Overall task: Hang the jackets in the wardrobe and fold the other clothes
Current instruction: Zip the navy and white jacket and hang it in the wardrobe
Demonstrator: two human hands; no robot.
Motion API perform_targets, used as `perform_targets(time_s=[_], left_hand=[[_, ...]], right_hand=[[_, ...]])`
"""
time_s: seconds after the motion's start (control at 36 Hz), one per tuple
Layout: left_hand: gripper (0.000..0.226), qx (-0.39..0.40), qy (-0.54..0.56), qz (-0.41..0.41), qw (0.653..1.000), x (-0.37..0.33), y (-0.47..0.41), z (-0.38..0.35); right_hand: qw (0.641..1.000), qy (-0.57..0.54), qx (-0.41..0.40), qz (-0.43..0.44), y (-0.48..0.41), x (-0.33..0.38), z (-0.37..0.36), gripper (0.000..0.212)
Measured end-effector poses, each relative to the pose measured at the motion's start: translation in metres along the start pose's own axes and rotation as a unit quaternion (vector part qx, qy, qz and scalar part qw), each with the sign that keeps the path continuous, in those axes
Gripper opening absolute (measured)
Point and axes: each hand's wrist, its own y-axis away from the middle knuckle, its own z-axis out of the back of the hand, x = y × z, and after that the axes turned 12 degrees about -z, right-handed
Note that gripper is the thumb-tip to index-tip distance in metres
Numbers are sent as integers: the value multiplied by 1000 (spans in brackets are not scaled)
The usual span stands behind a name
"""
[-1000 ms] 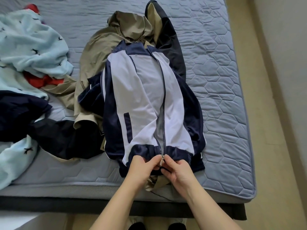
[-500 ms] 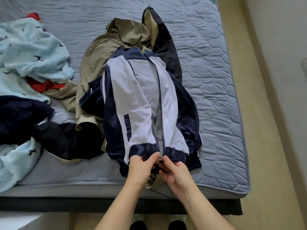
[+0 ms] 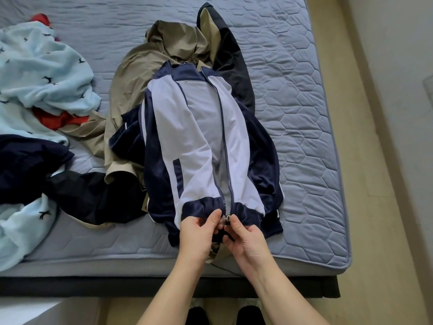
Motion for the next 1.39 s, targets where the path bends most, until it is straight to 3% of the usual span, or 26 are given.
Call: perform_targets(time_s=[0.28, 0.42, 0.56, 0.69, 0.81, 0.97, 1.14, 1.28, 1.33, 1.39], left_hand=[[24, -30, -6, -23, 999, 2, 5, -2], [24, -66, 8, -36, 997, 3, 7, -1], [21, -52, -2, -38, 998, 4, 9, -2], [22, -50, -15, -46, 998, 9, 9, -1], [43, -35, -96, -74, 992, 9, 8, 0], [52, 17, -222, -101, 970, 5, -1, 5], [57, 39, -264, -120, 956, 7, -6, 10], [51, 19, -301, -97, 948, 9, -3, 15], [50, 14, -308, -87, 947, 6, -2, 16], [50, 17, -313, -83, 946, 1, -2, 16]], right_hand=[[1000, -12, -12, 23, 6, 0, -8, 16], [999, -21, -23, 29, 7, 0, -11, 24], [999, -19, -39, 28, 10, 0, -16, 15], [996, -34, -71, 35, 7, -3, -17, 29], [992, -71, -101, 29, 4, -6, -20, 26], [986, -101, -133, 11, 0, -5, -22, 17], [986, -101, -128, -20, -3, -3, -21, 17], [985, 41, -122, -112, 4, 6, -22, 23], [964, 167, -144, -147, 12, 13, -23, 36], [927, 307, -193, -98, 17, 20, -18, 40]])
